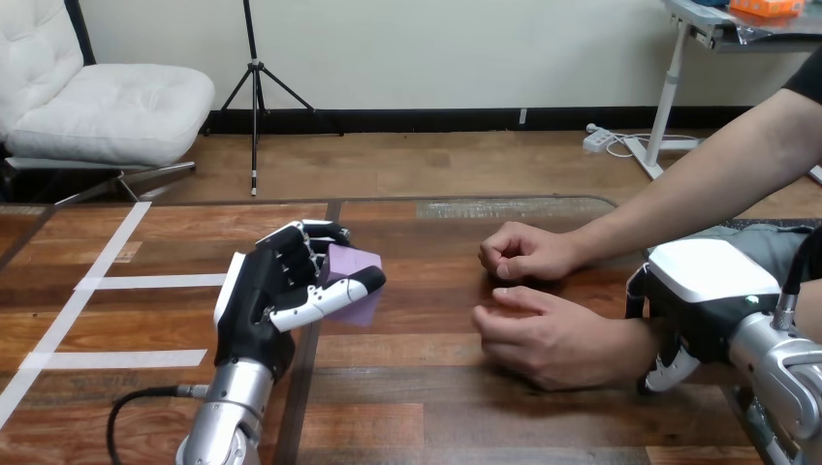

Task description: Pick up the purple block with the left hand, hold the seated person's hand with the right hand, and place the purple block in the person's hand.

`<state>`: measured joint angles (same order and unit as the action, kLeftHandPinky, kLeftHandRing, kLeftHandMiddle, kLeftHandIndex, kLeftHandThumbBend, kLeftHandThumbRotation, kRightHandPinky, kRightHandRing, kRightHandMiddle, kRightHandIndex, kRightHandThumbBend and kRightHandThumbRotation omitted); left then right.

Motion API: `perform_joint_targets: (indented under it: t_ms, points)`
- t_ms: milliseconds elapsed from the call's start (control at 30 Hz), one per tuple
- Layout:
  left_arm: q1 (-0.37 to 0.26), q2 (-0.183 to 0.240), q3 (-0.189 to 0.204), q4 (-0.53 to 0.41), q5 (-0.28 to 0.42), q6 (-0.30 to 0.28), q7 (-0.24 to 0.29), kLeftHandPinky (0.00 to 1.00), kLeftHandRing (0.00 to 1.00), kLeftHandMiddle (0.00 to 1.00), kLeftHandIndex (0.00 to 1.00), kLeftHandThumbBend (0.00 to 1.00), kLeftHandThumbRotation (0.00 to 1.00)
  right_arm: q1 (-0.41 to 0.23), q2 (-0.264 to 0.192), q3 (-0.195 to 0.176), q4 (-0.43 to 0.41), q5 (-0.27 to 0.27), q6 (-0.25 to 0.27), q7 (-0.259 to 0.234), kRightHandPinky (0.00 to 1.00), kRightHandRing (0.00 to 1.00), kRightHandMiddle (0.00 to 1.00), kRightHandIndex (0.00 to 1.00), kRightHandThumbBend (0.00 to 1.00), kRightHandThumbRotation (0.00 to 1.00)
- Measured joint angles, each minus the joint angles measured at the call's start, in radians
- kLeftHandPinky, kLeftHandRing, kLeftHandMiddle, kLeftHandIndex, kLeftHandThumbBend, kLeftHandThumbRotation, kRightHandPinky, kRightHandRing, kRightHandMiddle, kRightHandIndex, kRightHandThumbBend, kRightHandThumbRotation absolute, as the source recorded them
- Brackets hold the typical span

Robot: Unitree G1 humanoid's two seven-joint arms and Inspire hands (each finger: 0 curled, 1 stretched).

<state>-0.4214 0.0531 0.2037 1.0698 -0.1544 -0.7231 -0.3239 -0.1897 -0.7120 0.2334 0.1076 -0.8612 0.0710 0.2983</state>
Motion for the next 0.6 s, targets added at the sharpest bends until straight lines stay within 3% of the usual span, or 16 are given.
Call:
perform_joint_targets:
  t_ms: [600]
  points:
    - [-0.02,-0.015,0.0,0.002,0.0,0.003,-0.007,0.37,0.44,0.48,0.49,0.98,0.07,0.0,0.0,-0.013,-0.04,0.01,0.0,0.0,0.35,0.43,0.5,0.51,0.76,0.0]
